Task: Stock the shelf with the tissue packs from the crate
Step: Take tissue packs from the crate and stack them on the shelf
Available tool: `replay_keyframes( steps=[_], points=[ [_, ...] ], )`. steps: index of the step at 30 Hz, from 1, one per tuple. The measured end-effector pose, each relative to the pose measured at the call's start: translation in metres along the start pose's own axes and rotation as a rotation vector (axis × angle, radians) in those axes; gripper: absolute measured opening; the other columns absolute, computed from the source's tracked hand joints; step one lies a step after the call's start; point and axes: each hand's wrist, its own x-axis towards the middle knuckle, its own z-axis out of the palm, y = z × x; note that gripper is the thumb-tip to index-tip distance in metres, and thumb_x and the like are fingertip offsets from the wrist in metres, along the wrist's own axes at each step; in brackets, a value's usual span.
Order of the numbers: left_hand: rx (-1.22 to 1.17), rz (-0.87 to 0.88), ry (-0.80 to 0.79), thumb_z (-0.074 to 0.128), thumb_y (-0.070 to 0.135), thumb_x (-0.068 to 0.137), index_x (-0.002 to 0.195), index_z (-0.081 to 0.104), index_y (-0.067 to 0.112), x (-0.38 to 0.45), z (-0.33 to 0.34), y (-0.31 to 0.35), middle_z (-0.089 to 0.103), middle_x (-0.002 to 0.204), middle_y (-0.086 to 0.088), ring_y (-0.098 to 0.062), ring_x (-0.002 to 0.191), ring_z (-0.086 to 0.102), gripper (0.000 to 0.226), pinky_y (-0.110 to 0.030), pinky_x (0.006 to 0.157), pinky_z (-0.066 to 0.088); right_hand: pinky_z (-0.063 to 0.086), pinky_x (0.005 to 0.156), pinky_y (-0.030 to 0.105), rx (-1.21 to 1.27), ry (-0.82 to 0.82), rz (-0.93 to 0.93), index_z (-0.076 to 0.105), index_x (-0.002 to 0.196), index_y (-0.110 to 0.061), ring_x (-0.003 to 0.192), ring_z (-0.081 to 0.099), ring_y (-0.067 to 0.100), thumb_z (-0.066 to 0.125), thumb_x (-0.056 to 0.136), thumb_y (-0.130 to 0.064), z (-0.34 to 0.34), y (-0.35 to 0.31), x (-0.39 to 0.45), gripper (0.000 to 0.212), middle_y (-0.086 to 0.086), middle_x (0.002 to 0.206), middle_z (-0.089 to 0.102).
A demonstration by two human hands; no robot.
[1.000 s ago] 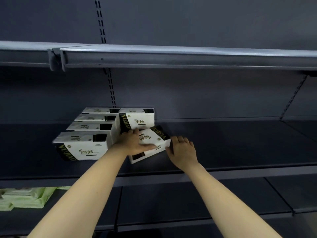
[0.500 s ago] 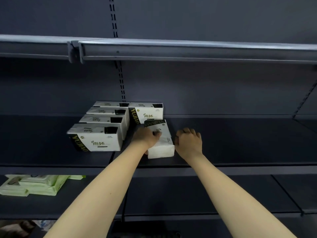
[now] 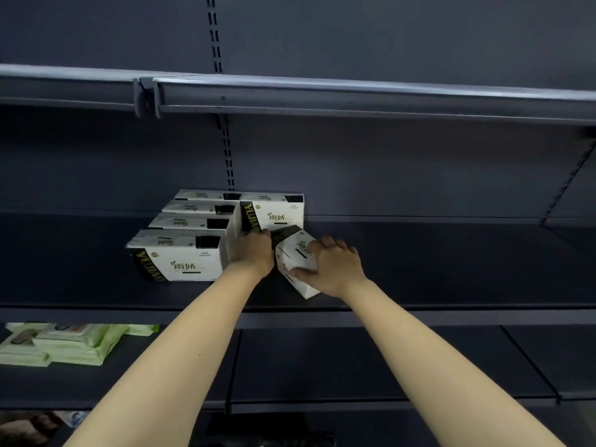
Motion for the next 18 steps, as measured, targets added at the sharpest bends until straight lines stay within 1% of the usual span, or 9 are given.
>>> replay_keyframes(
  steps=[2,4,7,9,11,12,14,16,18],
  points=[
    [-0.006,0.059,-0.034,0.054,0.029,0.092,0.142,0.03,0.014,0.004,0.005,-0.005,0.04,0.14,-0.009,-0.029,0.13,0.037,0.057,-0.039,0.1,0.036,0.03,0.102,0.043,0.088,-0.062,-0.019,0.041,0.137,-0.025,0.125,0.037,0.029,0.053,0.085,-0.055,-0.003,0.005,0.001,0.061,0.002,0.137,0.039],
    [-0.033,0.13,-0.077,0.062,0.035,0.086,0.149,0.011,0.018,0.005,0.006,-0.008,0.023,0.151,-0.007,-0.029,0.138,0.022,0.083,-0.044,0.111,0.026,0.025,0.105,0.044,0.156,-0.134,-0.048,0.04,0.137,-0.032,0.129,0.031,0.027,0.056,0.085,-0.047,-0.006,0.013,0.0,0.057,-0.002,0.142,0.032],
    [-0.057,0.241,-0.163,0.068,0.044,0.079,0.151,-0.007,0.022,0.006,0.004,-0.01,-0.003,0.158,-0.004,-0.026,0.144,0.0,0.106,-0.045,0.117,0.012,0.013,0.109,0.047,0.289,-0.222,0.005,0.04,0.134,-0.045,0.136,0.02,0.025,0.06,0.082,-0.039,-0.01,0.026,-0.003,0.056,-0.004,0.149,0.018],
    [-0.049,0.294,-0.229,0.071,0.043,0.076,0.149,-0.014,0.025,0.007,0.004,-0.009,-0.015,0.158,0.0,-0.023,0.144,-0.011,0.115,-0.044,0.118,0.005,0.013,0.109,0.047,0.35,-0.262,0.031,0.038,0.132,-0.047,0.136,0.022,0.025,0.061,0.081,-0.036,-0.01,0.031,-0.002,0.057,-0.004,0.148,0.02],
    [-0.056,0.302,-0.285,0.074,0.043,0.073,0.148,-0.016,0.03,0.012,0.002,-0.007,-0.021,0.156,0.004,-0.023,0.144,-0.017,0.119,-0.049,0.117,0.004,0.021,0.105,0.044,0.403,-0.245,0.049,0.033,0.131,-0.041,0.13,0.032,0.024,0.063,0.08,-0.043,-0.009,0.033,0.001,0.059,-0.004,0.14,0.032],
    [-0.072,0.299,-0.309,0.075,0.043,0.071,0.148,-0.016,0.033,0.014,-0.001,-0.006,-0.023,0.156,0.006,-0.025,0.143,-0.018,0.12,-0.053,0.116,0.006,0.025,0.105,0.041,0.456,-0.227,0.071,0.03,0.133,-0.038,0.127,0.036,0.023,0.064,0.079,-0.049,-0.009,0.034,0.003,0.064,-0.003,0.137,0.035],
    [-0.086,0.308,-0.336,0.077,0.046,0.07,0.148,-0.013,0.036,0.017,-0.005,-0.003,-0.022,0.156,0.007,-0.026,0.144,-0.017,0.12,-0.056,0.115,0.008,0.029,0.106,0.042,0.569,-0.218,0.111,0.019,0.14,-0.034,0.128,0.037,0.022,0.065,0.077,-0.055,-0.009,0.036,0.006,0.081,-0.002,0.14,0.035],
    [-0.055,0.339,-0.342,0.076,0.05,0.069,0.149,-0.012,0.035,0.019,-0.006,0.0,-0.019,0.157,0.006,-0.024,0.144,-0.016,0.12,-0.052,0.116,0.007,0.032,0.102,0.033,0.648,-0.241,0.118,0.015,0.145,-0.033,0.13,0.037,0.02,0.071,0.076,-0.049,-0.01,0.038,0.009,0.091,-0.001,0.143,0.034],
    [-0.041,0.371,-0.354,0.075,0.051,0.068,0.149,-0.009,0.035,0.021,-0.005,0.003,-0.013,0.158,0.008,-0.021,0.145,-0.013,0.118,-0.05,0.116,0.009,0.034,0.095,0.026,0.61,-0.208,0.062,0.023,0.145,-0.03,0.127,0.039,0.018,0.076,0.072,-0.044,-0.011,0.039,0.01,0.092,-0.002,0.14,0.036]
  ],
)
